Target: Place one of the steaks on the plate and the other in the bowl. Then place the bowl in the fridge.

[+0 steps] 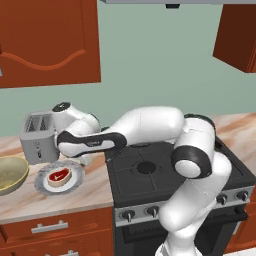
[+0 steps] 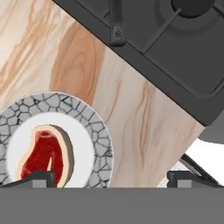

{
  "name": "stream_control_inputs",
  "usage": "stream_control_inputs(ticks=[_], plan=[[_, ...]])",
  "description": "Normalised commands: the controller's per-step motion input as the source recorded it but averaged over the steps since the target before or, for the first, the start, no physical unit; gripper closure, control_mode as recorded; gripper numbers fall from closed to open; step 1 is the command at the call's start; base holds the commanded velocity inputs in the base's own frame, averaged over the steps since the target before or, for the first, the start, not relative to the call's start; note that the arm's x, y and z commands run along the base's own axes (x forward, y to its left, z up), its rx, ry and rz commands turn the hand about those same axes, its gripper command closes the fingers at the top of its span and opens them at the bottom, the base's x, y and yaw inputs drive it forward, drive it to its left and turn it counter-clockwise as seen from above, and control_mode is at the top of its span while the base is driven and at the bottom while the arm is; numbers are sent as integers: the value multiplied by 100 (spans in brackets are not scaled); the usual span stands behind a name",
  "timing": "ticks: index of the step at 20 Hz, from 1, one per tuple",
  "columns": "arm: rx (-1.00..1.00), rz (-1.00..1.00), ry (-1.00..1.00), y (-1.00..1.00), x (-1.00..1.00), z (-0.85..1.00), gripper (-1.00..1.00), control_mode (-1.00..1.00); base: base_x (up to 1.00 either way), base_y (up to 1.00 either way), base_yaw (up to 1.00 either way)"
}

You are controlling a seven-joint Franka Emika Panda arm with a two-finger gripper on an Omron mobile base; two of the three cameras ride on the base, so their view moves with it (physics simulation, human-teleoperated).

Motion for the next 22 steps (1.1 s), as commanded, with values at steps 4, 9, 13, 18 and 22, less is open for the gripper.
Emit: stream_control_inputs(ticks=[4,9,13,18,22], plan=[[12,-7,-4,-97,-38,58,-100,-100,0,0,0],[8,-8,3,-100,-39,27,-100,-100,0,0,0],[8,-1,2,-100,-34,22,-100,-100,0,0,0],[7,21,0,-100,-57,28,-100,-100,0,0,0],[-7,26,-6,-81,-29,49,-100,-100,0,0,0]])
